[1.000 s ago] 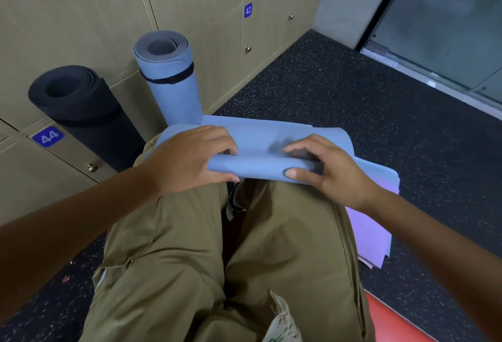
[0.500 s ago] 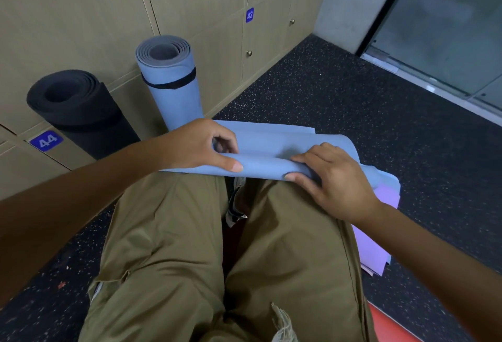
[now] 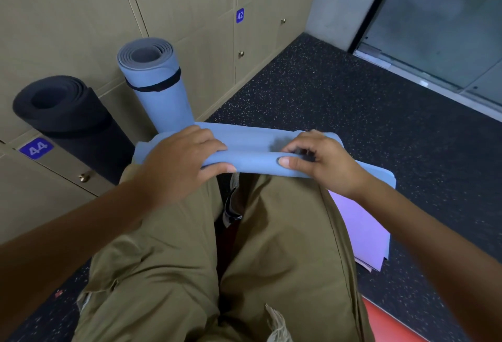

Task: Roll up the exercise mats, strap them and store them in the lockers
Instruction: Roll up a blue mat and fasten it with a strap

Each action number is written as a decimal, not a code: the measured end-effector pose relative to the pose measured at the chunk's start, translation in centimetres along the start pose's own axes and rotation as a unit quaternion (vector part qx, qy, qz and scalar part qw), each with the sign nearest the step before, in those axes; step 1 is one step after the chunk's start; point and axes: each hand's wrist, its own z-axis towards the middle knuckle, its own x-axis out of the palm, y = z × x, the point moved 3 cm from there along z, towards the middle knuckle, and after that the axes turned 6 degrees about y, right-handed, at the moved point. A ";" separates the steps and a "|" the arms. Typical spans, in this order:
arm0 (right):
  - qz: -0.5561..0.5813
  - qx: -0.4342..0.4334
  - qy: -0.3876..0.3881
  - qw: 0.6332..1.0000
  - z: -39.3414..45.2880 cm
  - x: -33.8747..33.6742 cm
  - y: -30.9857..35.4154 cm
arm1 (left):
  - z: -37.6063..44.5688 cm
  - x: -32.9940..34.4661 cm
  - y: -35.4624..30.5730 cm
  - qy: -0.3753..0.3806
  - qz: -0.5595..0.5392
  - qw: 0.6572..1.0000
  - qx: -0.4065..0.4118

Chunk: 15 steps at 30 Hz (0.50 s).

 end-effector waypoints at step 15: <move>-0.275 -0.054 -0.178 0.943 -1.3 2.1 0.6 | 3.6 -0.3 2.3 0.115 -0.213 0.961 -0.133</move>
